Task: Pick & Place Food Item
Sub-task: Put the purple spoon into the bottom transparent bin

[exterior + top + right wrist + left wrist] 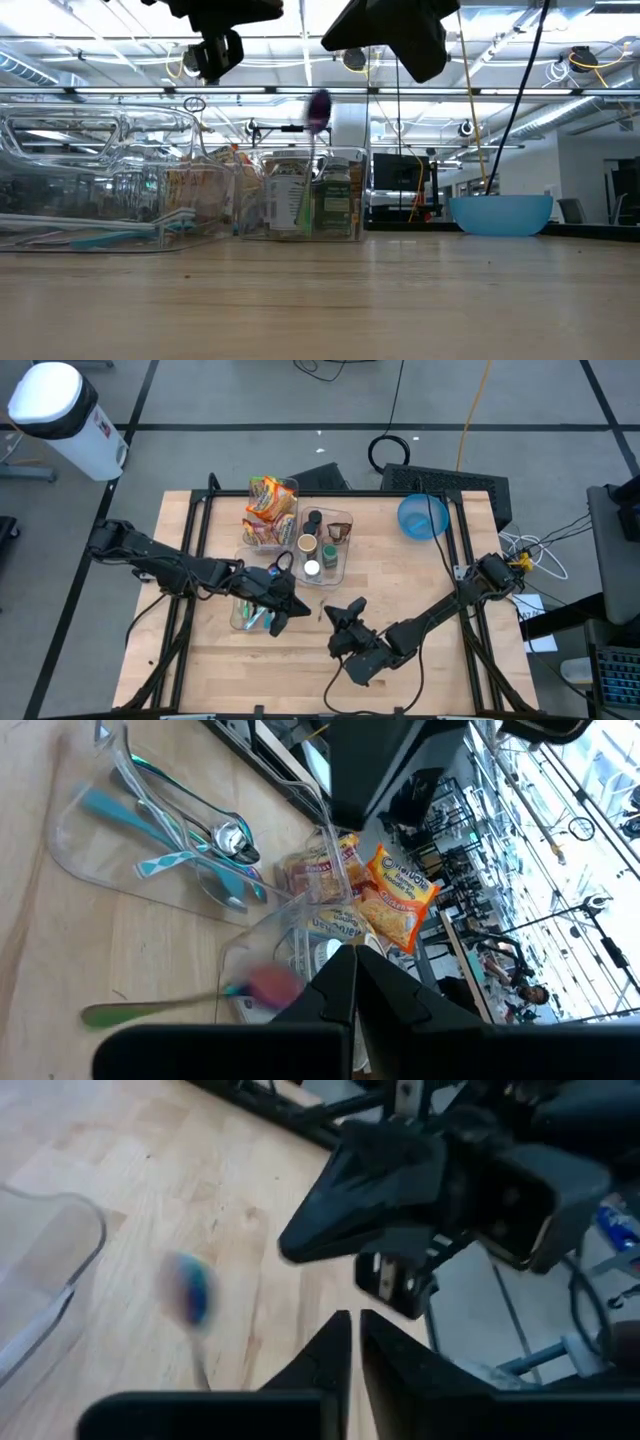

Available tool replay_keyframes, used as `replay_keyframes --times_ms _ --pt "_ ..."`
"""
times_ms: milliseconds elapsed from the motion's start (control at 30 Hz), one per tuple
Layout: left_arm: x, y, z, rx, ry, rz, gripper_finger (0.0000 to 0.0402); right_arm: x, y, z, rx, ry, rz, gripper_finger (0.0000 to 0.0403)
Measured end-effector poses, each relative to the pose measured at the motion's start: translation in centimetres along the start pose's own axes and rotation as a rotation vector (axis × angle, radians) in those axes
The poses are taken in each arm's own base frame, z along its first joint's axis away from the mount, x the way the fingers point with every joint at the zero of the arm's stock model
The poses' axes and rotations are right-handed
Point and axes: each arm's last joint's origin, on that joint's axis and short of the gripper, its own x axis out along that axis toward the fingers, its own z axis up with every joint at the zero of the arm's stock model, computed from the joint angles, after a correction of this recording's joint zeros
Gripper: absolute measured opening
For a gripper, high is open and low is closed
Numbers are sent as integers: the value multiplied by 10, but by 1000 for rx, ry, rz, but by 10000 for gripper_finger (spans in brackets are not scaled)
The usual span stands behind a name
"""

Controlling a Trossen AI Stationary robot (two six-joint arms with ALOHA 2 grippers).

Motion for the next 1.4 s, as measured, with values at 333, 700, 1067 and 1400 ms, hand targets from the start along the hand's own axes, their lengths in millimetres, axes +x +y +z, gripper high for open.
replay_keyframes --times_ms 333,700,1067,1400 --pt "0 -1 0 7 -2 -5 100 2 3 3 190 -52 206 1" --pt "0 -10 -9 71 22 9 195 48 0 -25 397 106 585 123" --pt "0 -12 -16 112 69 20 230 80 -2 -101 628 503 499 231" --pt "0 -12 -18 113 63 62 230 48 -38 -141 951 504 470 202"
